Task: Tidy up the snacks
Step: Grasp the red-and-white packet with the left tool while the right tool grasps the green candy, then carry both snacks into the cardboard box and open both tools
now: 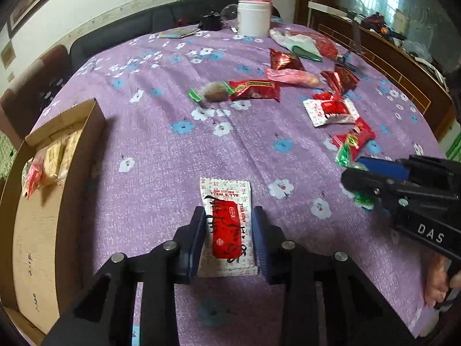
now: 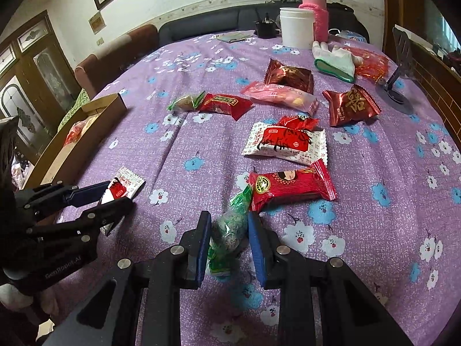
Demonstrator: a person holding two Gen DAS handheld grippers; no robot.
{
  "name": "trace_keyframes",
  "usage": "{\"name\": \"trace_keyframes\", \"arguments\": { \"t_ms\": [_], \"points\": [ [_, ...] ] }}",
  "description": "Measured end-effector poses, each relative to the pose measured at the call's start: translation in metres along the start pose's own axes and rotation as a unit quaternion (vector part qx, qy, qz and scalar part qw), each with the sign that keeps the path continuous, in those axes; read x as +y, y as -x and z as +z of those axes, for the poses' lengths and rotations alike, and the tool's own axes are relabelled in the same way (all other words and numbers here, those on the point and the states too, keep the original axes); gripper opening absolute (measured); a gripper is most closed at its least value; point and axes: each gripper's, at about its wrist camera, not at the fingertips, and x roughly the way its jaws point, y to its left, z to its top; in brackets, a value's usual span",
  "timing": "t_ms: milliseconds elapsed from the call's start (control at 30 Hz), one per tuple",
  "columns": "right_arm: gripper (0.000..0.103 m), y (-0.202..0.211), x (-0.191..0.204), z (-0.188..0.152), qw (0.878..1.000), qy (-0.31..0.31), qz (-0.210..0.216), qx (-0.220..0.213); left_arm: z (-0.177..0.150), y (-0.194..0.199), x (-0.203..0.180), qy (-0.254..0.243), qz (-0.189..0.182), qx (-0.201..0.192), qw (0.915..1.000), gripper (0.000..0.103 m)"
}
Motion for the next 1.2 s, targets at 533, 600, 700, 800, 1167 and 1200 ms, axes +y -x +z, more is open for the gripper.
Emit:
{"name": "trace_keyframes", "arguments": {
  "t_ms": [533, 600, 700, 800, 1167, 1200],
  "points": [
    [0.027, 0.019, 0.026, 0.007, 0.998, 0.003, 0.058, -0.023, -0.012, 0.072, 0.078, 0.126, -0.067, -0.064, 0.9877, 0.029],
    [0.027, 0.021, 0.04, 0.015, 0.997, 0.013, 0.071, -0.026, -0.019, 0.088, 0.105, 0.148, -0.055, -0.077, 0.9845, 0.029],
    [0.028, 0.022, 0.067, 0.03, 0.995, 0.033, 0.091, -0.028, -0.025, 0.103, 0.141, 0.168, -0.026, -0.088, 0.9815, 0.03],
    [0.028, 0.018, 0.099, 0.045, 0.992, 0.053, 0.113, -0.024, -0.033, 0.109, 0.189, 0.192, 0.027, -0.086, 0.9773, 0.03],
    [0.028, -0.041, 0.227, 0.092, 0.98, 0.107, 0.169, 0.023, -0.042, 0.063, 0.283, 0.244, 0.079, -0.024, 0.9662, 0.03],
    [0.028, -0.049, 0.235, 0.095, 0.979, 0.109, 0.17, 0.03, -0.043, 0.061, 0.285, 0.243, 0.079, -0.023, 0.9664, 0.03]
  ]
}}
